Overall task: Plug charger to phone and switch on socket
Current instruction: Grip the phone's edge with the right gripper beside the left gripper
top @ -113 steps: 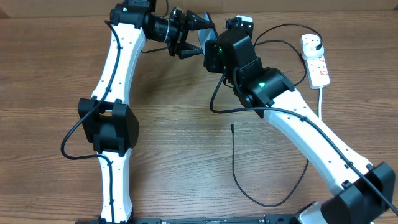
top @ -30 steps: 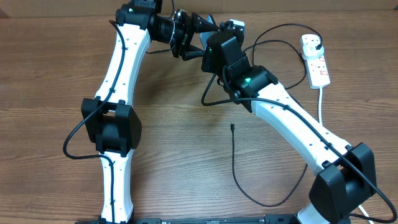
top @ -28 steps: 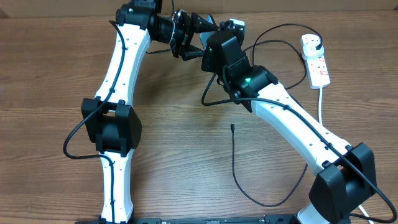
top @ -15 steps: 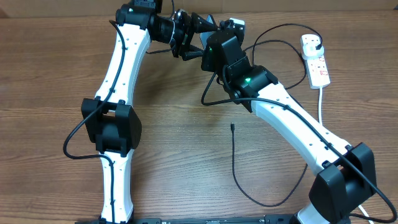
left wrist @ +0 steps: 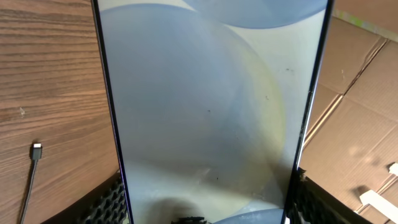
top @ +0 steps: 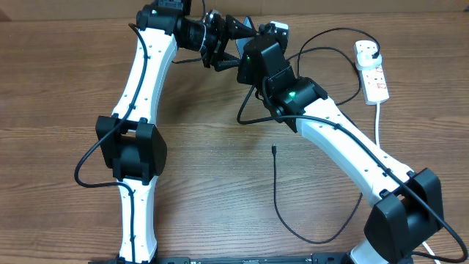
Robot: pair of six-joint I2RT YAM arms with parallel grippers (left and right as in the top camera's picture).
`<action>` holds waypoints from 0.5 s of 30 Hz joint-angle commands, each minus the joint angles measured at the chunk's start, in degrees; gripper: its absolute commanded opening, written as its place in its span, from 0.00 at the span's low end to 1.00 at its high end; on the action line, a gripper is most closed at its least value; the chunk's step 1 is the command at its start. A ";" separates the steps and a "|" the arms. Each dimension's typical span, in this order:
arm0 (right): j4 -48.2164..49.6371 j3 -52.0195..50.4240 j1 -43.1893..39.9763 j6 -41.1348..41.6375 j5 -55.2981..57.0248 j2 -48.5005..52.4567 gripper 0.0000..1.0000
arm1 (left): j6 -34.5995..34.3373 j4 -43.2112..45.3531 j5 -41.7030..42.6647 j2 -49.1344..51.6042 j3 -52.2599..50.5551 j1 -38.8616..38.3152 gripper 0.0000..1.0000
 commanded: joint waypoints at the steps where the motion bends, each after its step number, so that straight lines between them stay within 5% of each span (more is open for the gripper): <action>1: 0.28 0.20 0.02 -0.42 0.79 0.11 0.25 | 2.67 0.24 1.57 -0.04 1.49 -0.48 0.61; 15: 0.28 0.26 0.02 -1.68 -1.11 0.11 0.25 | 4.28 0.22 1.62 -0.04 1.49 -0.48 0.60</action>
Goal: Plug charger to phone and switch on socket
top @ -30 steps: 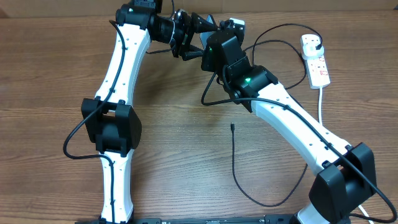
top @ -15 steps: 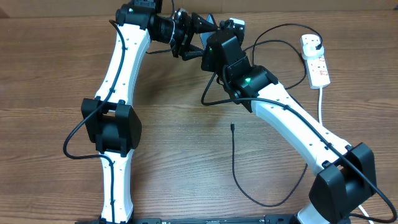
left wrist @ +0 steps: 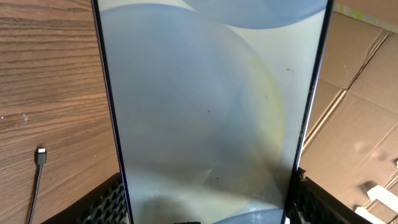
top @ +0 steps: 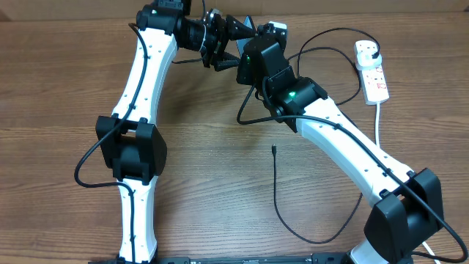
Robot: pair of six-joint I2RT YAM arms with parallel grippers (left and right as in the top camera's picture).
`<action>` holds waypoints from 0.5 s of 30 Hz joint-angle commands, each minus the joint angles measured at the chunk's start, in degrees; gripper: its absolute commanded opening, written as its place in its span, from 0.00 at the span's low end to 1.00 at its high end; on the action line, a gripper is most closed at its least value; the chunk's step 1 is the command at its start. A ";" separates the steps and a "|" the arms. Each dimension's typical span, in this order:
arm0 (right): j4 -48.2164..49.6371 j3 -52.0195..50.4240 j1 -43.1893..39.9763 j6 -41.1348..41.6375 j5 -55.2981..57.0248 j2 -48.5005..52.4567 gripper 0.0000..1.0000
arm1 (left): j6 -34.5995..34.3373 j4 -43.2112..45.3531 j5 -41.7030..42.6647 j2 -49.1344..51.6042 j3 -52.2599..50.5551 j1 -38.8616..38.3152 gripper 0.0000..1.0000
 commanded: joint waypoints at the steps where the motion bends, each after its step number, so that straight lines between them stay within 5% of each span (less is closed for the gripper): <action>1: 0.26 0.26 0.02 -0.59 -0.24 0.11 0.24 | 2.19 0.24 1.62 -0.04 1.49 -0.48 0.60; 15: 0.33 0.26 0.02 -0.59 -0.24 0.11 0.18 | 3.48 -0.02 1.64 -0.04 1.49 -0.48 0.60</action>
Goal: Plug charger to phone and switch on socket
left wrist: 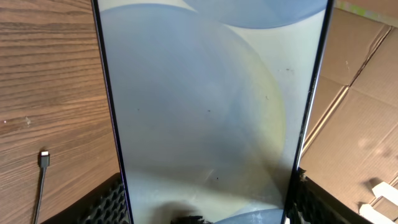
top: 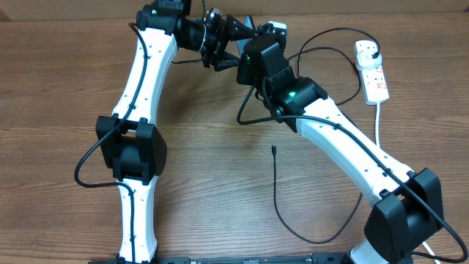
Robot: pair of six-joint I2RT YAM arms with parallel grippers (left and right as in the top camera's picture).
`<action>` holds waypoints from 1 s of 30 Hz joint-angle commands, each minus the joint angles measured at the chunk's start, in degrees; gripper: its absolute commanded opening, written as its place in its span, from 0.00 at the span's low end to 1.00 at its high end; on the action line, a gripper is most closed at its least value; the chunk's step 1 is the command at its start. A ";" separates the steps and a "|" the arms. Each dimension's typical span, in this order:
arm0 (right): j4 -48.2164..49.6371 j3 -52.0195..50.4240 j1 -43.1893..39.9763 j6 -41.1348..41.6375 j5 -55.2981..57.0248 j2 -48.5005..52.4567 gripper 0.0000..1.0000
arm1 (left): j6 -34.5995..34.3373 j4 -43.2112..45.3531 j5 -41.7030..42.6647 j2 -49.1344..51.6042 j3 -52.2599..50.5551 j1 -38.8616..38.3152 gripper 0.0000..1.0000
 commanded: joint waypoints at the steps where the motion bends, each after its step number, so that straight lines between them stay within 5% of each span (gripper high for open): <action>1: 0.33 0.26 0.00 -0.22 -0.20 0.11 0.17 | 1.99 0.07 1.64 -0.04 1.49 -0.48 0.60; 16: 0.26 0.26 0.00 -0.22 -0.20 0.11 0.15 | 1.97 0.09 1.64 -0.04 1.49 -0.48 0.61; 22: 0.26 0.26 0.00 -0.22 -0.20 0.11 0.04 | 2.05 0.11 1.62 -0.04 1.49 -0.48 0.63; 30: 0.26 0.26 0.00 -0.22 -0.20 0.11 0.04 | 2.45 0.15 1.62 -0.04 1.49 -0.48 0.65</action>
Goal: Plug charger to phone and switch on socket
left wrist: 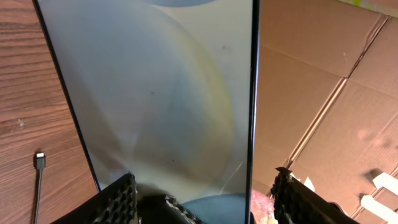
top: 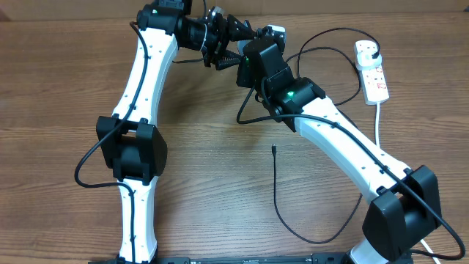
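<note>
The phone fills the left wrist view with its glossy screen toward the camera. It stands skewed between the fingers of my left gripper. Its left edge runs behind the left finger, and a narrow gap shows beside the right one. In the overhead view my left gripper is raised at the table's far middle. My right gripper sits close against it, with the jaws hidden under its wrist. The charger cable's free plug lies loose on the wood, and its tip is mid-table. The white socket strip lies far right.
The black cable loops across the table's near middle and runs back under the right arm toward the strip. Brown cardboard stands behind the table's far edge. Both arms crowd the far centre.
In the left wrist view the phone has swung left and tilted. It no longer spans the fingers, a gap shows at the right finger, and the fingers stand slightly closer together. The arms barely moved.
At all three earlier moments the phone sat square between my left fingers, filling the span. The cable plug lay loose on the table and my right gripper was close by. Now the phone sits skewed in the grip, and the cable has not moved.
</note>
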Robot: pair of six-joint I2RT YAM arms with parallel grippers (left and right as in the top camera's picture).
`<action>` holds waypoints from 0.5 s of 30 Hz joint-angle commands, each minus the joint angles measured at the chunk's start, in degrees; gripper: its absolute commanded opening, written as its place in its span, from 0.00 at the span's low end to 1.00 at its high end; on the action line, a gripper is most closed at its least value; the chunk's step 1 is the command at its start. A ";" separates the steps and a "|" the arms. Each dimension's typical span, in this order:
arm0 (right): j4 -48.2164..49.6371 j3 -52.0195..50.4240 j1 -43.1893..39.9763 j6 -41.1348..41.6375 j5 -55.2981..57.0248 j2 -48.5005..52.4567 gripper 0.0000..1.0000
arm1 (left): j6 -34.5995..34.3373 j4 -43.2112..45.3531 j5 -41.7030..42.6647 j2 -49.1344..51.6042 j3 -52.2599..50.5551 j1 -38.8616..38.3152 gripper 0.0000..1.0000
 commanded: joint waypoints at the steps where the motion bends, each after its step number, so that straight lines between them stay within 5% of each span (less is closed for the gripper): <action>1: 1.14 0.52 0.11 -0.59 0.63 -0.63 0.04 | 1.40 -0.02 0.70 -0.04 1.18 -0.22 0.65; 15: 1.11 0.83 -1.88 -2.12 5.11 -2.84 0.04 | 7.82 8.09 0.68 -0.26 1.27 3.32 1.00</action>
